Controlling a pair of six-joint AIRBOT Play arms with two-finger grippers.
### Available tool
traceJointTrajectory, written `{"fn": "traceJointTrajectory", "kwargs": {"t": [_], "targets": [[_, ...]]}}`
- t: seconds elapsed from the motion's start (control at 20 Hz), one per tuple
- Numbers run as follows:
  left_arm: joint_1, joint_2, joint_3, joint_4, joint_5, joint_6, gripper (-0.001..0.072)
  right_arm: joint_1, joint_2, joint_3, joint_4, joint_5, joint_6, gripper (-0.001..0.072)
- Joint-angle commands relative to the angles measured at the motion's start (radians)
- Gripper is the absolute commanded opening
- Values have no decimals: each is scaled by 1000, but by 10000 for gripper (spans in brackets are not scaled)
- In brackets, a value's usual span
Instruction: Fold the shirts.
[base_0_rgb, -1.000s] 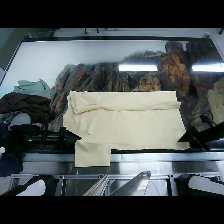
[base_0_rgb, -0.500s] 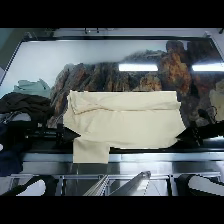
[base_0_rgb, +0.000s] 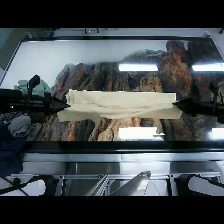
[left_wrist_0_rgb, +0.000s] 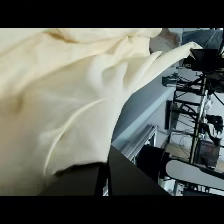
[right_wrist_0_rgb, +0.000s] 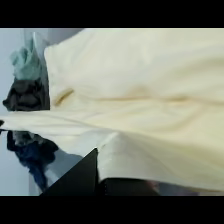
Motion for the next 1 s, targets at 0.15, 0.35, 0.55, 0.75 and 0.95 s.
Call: {"fn": "traceJointTrajectory", "kwargs": {"t": [0.15, 0.35, 0.55, 0.75, 0.95], "targets": [[-11, -283, 284, 13, -27, -35, 24, 88, -130, 104, 65, -280, -57, 18], [-53, -427, 404, 63, -24, -71, 22, 89, -217, 104, 64, -340, -87, 18], [-86, -531, 509, 95, -31, -85, 21, 88, -253, 104, 61, -420, -117, 19], [-85, -607, 592, 139, -19, -122, 11, 89, -265, 104, 58, -444, -166, 20], [-87, -616, 692, 137, 55, -127, 604, 77, -244, 111, 25, -417, -174, 467]]}}
